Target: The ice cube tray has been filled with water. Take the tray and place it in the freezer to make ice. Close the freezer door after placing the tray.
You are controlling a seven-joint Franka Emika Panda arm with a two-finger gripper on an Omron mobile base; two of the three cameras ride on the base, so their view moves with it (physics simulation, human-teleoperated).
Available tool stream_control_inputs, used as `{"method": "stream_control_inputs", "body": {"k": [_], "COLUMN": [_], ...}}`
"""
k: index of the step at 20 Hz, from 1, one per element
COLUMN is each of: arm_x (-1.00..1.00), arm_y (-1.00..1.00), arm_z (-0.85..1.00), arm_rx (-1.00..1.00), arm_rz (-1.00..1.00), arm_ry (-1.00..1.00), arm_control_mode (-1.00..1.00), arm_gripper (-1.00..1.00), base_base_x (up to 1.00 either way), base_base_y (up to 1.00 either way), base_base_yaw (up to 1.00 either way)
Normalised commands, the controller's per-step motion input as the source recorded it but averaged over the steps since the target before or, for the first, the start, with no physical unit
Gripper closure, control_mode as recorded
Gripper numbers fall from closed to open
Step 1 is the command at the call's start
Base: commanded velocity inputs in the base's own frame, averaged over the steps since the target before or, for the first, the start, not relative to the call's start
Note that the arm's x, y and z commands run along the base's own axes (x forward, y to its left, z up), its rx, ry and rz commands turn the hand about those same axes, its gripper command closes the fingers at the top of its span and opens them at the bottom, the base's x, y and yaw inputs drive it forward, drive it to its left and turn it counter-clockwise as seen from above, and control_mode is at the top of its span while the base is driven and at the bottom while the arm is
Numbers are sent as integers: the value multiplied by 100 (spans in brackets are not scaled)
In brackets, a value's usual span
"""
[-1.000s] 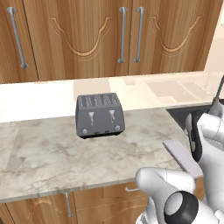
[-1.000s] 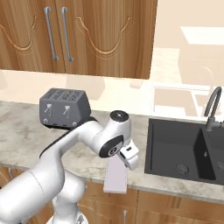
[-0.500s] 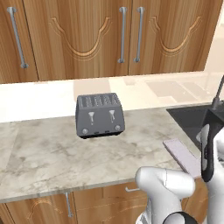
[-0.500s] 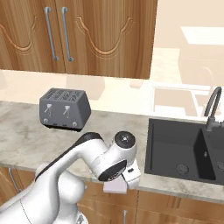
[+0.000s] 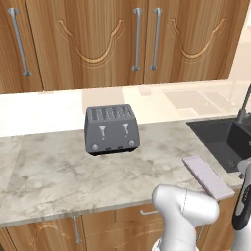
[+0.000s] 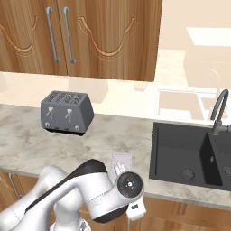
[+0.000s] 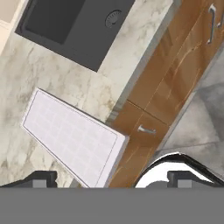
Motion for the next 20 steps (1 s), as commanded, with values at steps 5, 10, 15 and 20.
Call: {"method": "stream_control_inputs", "body": {"k": [5, 10, 15, 20], "arm_x": [-53, -36, -21, -2], "arm_y": [-16, -21, 0, 4], "arm_z": [-4, -16, -1, 0], "arm_rx": [1, 0, 0, 2], "arm_rz": [-6, -2, 0, -5], "arm_ry": [-10, -9, -4, -1], "arm_control_mode": [-100, -100, -100, -100], "arm_gripper": [-100, -100, -100, -100], "base_base_x": [0, 0, 0, 0], "base_base_y": [0, 0, 0, 0], "base_base_yaw": [0, 0, 0, 0]}}
